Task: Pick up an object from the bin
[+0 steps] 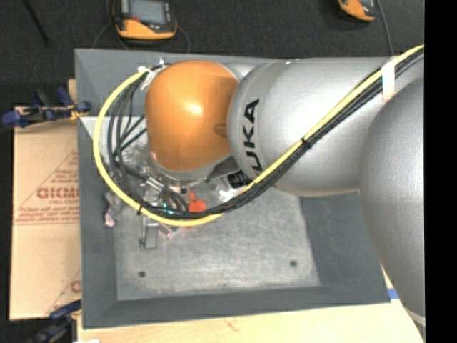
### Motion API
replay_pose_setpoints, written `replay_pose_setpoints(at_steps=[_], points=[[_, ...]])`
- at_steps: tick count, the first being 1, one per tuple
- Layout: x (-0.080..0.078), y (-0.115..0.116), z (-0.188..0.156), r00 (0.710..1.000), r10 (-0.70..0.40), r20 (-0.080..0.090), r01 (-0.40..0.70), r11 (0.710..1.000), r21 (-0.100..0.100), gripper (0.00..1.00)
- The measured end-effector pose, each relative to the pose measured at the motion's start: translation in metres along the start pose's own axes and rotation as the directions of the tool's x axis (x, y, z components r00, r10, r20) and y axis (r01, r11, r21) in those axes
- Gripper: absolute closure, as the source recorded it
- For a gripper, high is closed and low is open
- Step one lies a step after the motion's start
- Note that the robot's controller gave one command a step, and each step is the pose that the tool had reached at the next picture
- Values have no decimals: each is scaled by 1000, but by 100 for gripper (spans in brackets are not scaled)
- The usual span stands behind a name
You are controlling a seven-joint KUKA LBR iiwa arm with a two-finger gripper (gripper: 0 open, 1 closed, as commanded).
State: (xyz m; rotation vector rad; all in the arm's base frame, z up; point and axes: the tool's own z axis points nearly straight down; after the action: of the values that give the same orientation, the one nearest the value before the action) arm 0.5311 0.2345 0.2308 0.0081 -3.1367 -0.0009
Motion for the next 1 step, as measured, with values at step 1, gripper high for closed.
replay_pose_setpoints(at_steps=[1], points=[[-55, -61, 143, 990, 137, 23, -137, 990, -10, 0]])
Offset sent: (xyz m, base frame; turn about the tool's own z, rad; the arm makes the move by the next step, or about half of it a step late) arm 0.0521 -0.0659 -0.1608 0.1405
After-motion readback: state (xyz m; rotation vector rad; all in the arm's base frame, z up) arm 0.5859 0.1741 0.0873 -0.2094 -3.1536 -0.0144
